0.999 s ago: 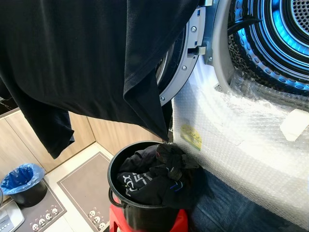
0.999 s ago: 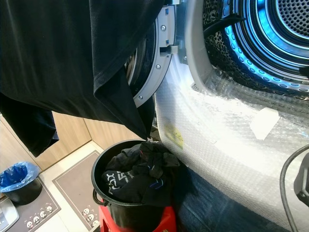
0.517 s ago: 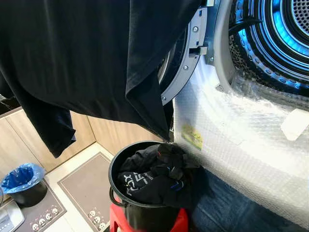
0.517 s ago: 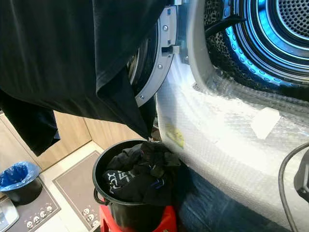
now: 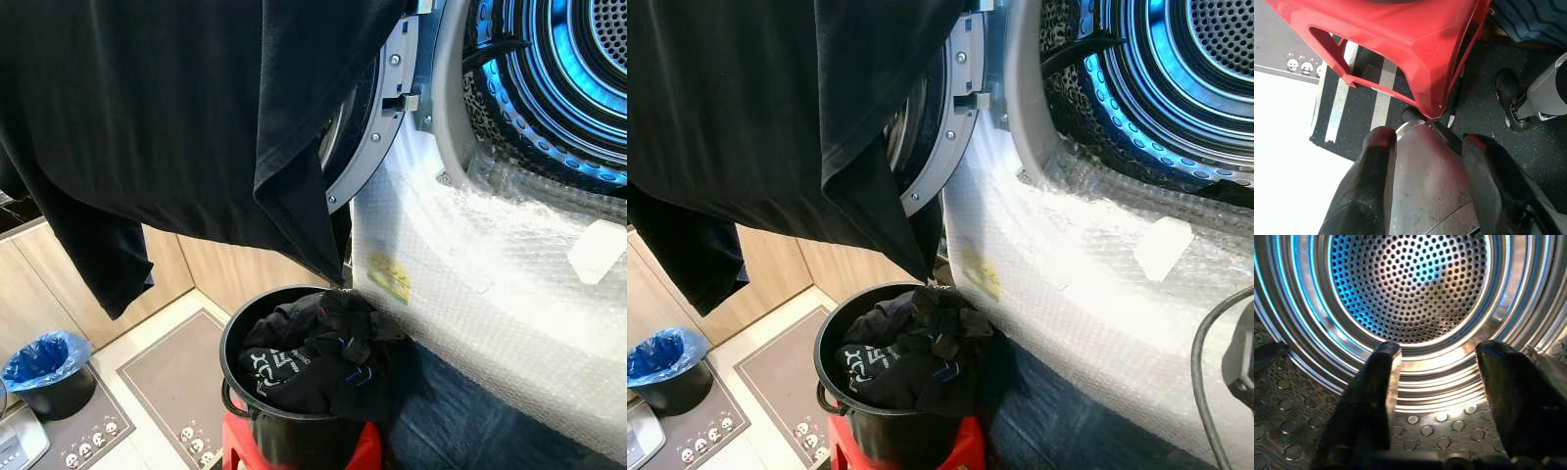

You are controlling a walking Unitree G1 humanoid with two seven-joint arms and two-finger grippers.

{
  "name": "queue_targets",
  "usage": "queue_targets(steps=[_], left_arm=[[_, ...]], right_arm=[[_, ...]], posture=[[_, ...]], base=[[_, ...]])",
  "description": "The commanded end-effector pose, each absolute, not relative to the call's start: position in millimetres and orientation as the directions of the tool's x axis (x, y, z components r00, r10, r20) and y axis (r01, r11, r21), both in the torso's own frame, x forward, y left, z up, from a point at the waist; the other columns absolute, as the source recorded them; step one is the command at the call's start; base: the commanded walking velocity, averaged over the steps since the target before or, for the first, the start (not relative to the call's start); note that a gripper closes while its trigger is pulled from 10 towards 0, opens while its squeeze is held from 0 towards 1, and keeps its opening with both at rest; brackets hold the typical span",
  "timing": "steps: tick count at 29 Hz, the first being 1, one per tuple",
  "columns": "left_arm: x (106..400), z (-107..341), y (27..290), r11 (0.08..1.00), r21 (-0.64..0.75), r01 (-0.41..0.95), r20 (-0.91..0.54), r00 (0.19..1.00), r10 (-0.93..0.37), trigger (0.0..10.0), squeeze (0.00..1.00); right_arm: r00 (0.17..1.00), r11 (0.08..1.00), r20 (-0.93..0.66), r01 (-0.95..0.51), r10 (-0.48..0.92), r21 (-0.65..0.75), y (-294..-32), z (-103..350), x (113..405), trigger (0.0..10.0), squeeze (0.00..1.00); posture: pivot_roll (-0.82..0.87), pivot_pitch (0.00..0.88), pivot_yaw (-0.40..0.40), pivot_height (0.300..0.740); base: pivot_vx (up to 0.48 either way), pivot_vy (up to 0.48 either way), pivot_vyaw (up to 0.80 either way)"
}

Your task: Clothes washing

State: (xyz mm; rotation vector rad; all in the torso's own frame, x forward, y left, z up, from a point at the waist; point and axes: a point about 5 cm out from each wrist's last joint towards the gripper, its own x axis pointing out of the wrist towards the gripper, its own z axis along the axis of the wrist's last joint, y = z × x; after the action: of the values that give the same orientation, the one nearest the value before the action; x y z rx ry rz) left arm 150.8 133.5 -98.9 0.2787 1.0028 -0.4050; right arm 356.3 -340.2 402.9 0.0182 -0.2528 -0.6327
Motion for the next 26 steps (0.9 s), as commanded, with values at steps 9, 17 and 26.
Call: queue_targets(steps=[9, 17, 26], left_arm=[[123, -110, 136, 0.889, 0.000, 0.457, -0.911, 0.367, -0.188, 10.0, 0.00], [127, -109, 137, 0.885, 0.012, 0.465, -0.909, 0.373, -0.184, 10.0, 0.00], [131, -107, 138, 0.869, 0.032, 0.495, -0.909, 0.376, -0.181, 10.0, 0.00]], right_arm=[[0.857, 0.957, 0.435, 0.204, -0.276, 0.206, -312, 411, 352, 10.0, 0.00], [0.789, 0.978, 0.613, -0.096, -0.040, 0.188, -287, 395, 328, 10.0, 0.00], [0.658, 0.925, 0.749, -0.327, 0.075, 0.194, -274, 386, 289, 10.0, 0.00]], posture=[[-0.15, 0.000, 0.019, 0.740], [-0.16, 0.000, 0.036, 0.740], [-0.19, 0.000, 0.061, 0.740]], base=[[0.000, 0.000, 0.00], [0.000, 0.000, 0.00], [0.000, 0.000, 0.00]])
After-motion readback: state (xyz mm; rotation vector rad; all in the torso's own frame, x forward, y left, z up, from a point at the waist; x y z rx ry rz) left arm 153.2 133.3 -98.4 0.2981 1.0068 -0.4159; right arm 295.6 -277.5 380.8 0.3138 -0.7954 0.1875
